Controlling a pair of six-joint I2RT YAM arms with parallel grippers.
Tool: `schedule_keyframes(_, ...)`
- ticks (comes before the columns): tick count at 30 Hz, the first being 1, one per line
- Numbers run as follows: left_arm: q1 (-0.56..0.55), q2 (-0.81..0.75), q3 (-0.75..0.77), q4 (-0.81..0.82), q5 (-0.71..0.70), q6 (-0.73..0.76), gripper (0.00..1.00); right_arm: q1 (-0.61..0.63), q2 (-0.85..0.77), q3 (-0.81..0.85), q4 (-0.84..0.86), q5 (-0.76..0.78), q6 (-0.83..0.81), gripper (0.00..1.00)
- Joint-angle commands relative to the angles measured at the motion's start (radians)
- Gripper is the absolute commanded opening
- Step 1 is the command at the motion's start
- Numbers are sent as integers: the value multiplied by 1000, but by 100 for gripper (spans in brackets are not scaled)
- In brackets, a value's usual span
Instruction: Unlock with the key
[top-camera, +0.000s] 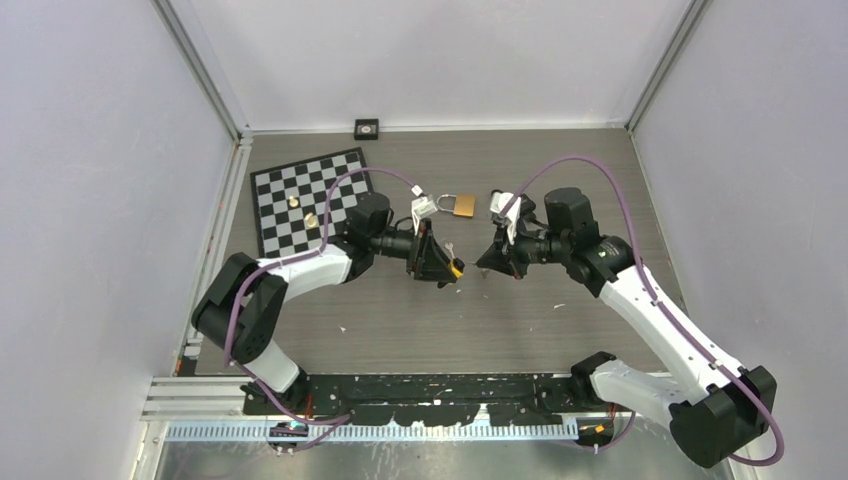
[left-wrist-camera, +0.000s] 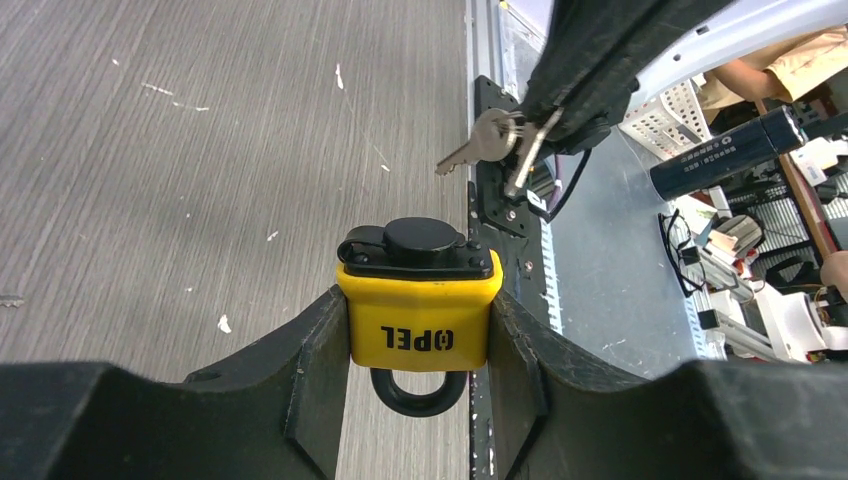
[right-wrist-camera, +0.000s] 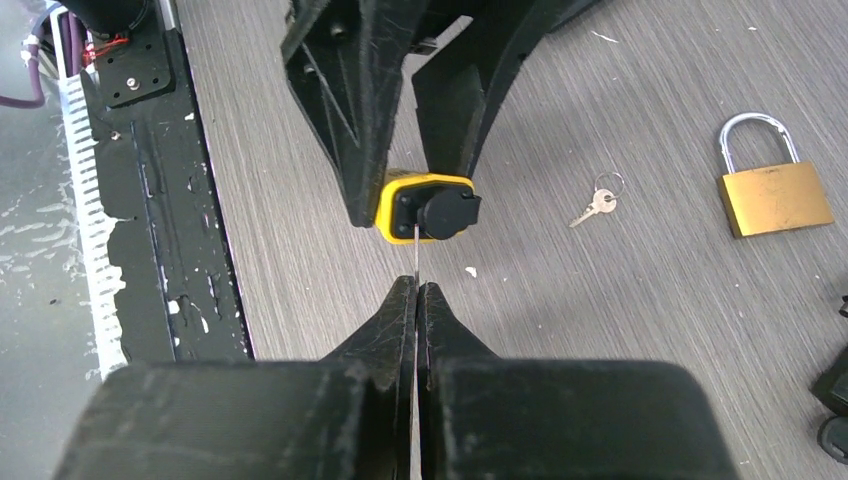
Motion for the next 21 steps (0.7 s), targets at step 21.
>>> schedule_keyframes(21, 2, 25, 56, 85, 30, -41, 0, 89, 71, 44, 29, 100, -7, 0)
